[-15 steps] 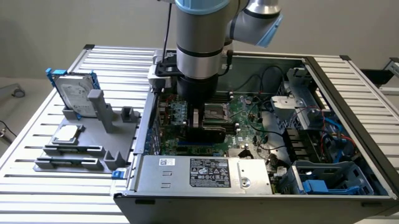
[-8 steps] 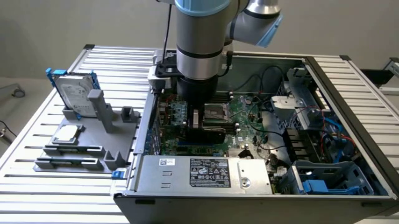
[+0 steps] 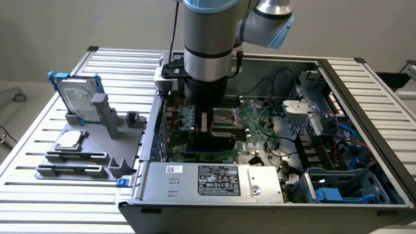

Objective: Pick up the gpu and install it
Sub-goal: 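Insert the gpu into the slot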

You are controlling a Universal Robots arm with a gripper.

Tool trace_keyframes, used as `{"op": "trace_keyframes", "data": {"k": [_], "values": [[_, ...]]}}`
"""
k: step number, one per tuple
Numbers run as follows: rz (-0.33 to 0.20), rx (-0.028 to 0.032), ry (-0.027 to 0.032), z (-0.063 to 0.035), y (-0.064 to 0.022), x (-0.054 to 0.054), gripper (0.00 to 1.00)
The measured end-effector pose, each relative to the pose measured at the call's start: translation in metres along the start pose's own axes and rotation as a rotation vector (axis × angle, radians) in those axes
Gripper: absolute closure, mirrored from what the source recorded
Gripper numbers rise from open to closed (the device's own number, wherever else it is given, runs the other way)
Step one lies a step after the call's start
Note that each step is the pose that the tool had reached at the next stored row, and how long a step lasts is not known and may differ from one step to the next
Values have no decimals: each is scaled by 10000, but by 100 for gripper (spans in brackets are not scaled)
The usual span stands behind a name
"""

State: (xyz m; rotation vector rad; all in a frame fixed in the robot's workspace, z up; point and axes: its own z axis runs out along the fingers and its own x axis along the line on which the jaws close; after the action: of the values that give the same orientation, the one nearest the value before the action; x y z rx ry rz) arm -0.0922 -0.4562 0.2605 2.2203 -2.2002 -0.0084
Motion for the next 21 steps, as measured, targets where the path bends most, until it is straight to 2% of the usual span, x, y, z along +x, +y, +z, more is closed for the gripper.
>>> {"op": "trace_keyframes", "data": {"k": [2,9,13,15,16,19,21], "values": [[0,0,-2,-32,0,0,59],[-1,-4,-6,-265,3,2,59],[0,-7,-9,-313,3,2,59],[-1,-8,-10,-313,3,2,68],[-1,-9,-10,-313,3,2,68],[-1,-12,-9,-314,3,2,86],[0,-13,-9,-314,3,2,89]]}}
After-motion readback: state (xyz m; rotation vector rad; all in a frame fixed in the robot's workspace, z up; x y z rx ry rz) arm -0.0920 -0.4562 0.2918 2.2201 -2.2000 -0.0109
